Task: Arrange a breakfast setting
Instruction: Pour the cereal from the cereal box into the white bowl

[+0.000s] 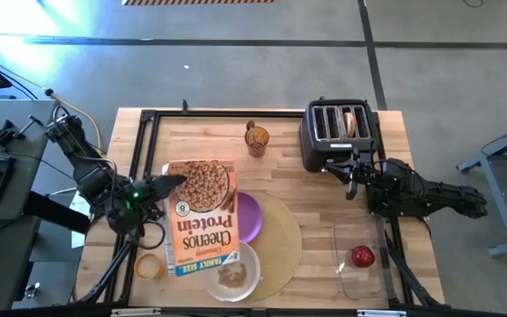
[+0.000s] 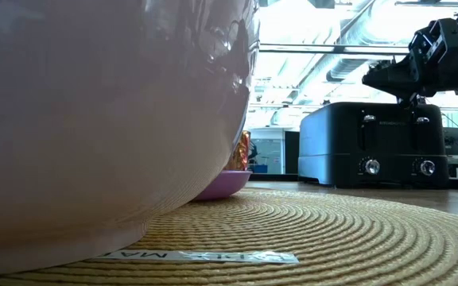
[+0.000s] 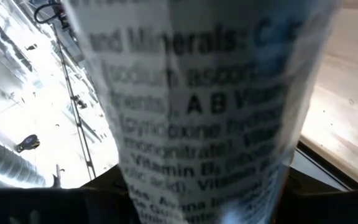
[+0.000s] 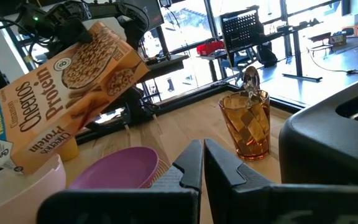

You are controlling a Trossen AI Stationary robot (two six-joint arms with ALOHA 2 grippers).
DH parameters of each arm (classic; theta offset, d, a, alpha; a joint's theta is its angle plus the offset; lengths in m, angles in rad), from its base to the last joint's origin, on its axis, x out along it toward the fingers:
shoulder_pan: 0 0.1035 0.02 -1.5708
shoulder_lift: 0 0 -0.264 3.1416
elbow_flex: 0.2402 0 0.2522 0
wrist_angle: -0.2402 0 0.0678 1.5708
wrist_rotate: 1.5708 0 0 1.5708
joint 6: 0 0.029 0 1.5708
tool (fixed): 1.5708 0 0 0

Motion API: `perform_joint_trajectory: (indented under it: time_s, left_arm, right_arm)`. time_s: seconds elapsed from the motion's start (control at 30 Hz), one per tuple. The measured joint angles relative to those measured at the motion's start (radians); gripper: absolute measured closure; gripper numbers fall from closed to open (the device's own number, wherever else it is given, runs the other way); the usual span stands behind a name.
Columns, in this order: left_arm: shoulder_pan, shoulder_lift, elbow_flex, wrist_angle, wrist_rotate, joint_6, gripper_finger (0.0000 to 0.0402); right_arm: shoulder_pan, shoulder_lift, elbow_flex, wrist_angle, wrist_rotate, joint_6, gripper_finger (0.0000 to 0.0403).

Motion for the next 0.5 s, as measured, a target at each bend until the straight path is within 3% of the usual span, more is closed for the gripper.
perform_joint_trajectory:
  time_s: [0.5]
  left_arm:
    - [-0.027,0.048,0.000,0.000,-0.036,0.000,0.0225]
  right_arm:
    - [0.000,0.000,0.000,0.000,0.000,0.000,0.0402]
